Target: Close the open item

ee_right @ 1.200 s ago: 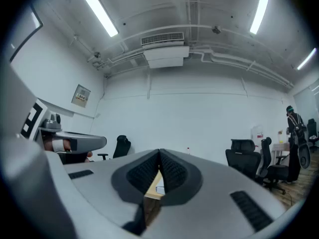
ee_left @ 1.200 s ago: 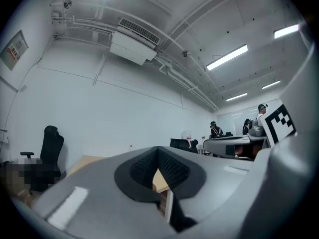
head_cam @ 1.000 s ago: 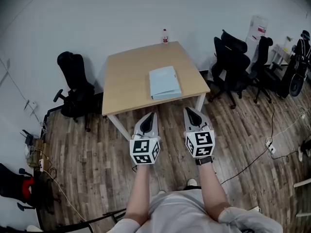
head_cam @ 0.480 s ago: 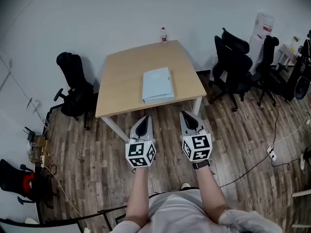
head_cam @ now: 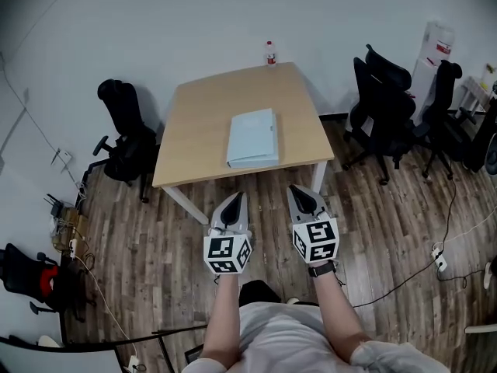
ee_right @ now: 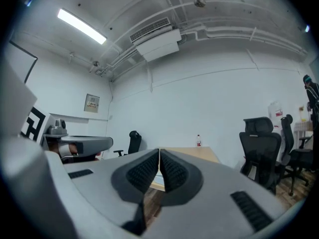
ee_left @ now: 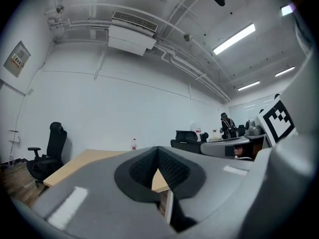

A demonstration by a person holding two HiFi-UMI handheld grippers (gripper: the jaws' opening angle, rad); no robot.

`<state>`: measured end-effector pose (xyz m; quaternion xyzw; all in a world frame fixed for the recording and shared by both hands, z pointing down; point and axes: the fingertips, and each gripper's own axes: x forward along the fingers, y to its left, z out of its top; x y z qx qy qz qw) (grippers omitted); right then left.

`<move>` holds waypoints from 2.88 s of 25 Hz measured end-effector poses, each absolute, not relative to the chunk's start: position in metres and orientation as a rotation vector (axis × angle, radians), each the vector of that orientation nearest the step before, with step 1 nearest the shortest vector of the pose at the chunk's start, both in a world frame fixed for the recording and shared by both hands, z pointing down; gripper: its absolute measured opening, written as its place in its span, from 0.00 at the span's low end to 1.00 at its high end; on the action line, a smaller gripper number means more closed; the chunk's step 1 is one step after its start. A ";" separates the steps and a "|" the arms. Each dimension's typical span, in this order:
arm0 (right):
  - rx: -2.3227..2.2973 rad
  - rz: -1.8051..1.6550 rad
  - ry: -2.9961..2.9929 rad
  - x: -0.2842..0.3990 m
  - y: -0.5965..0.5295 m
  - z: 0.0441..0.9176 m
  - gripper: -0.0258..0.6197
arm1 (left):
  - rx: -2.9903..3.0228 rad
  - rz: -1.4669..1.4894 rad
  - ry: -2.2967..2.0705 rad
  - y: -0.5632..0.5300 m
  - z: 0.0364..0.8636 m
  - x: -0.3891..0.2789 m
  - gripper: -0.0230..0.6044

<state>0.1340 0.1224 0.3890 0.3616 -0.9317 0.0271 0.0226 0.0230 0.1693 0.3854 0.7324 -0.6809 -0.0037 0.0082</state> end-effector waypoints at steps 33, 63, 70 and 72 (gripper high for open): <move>1.318 0.165 -2.694 -0.031 -0.156 0.415 0.06 | 2.454 -0.022 -1.873 -0.137 0.410 -0.135 0.05; 1.212 0.536 -2.485 -0.040 -0.259 0.558 0.06 | 2.421 0.146 -1.666 -0.249 0.522 -0.137 0.05; 1.104 0.606 -2.425 -0.039 -0.282 0.588 0.06 | 2.396 0.176 -1.650 -0.273 0.538 -0.131 0.05; 1.067 0.636 -2.413 -0.040 -0.288 0.597 0.06 | 2.390 0.188 -1.645 -0.280 0.543 -0.130 0.05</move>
